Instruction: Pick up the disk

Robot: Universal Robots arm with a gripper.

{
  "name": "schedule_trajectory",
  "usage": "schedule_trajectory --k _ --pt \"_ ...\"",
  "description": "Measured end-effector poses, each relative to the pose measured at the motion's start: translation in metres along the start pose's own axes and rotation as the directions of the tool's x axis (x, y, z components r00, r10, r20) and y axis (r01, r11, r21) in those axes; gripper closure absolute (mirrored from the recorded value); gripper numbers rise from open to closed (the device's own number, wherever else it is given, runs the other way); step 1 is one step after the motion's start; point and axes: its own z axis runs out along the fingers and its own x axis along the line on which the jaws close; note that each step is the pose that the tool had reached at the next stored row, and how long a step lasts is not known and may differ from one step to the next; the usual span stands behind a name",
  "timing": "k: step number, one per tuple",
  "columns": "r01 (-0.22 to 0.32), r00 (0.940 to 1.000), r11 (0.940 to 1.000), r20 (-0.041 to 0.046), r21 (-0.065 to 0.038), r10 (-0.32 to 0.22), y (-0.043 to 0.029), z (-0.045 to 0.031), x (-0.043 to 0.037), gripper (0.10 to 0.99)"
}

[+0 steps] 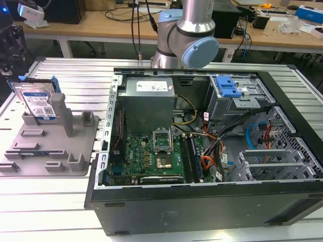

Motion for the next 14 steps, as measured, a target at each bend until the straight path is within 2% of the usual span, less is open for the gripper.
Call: schedule_trajectory --k 14 --pt "0.001 1.0000 1.0000 -0.0001 0.000 -0.001 0.0016 0.0109 -0.0017 0.604"
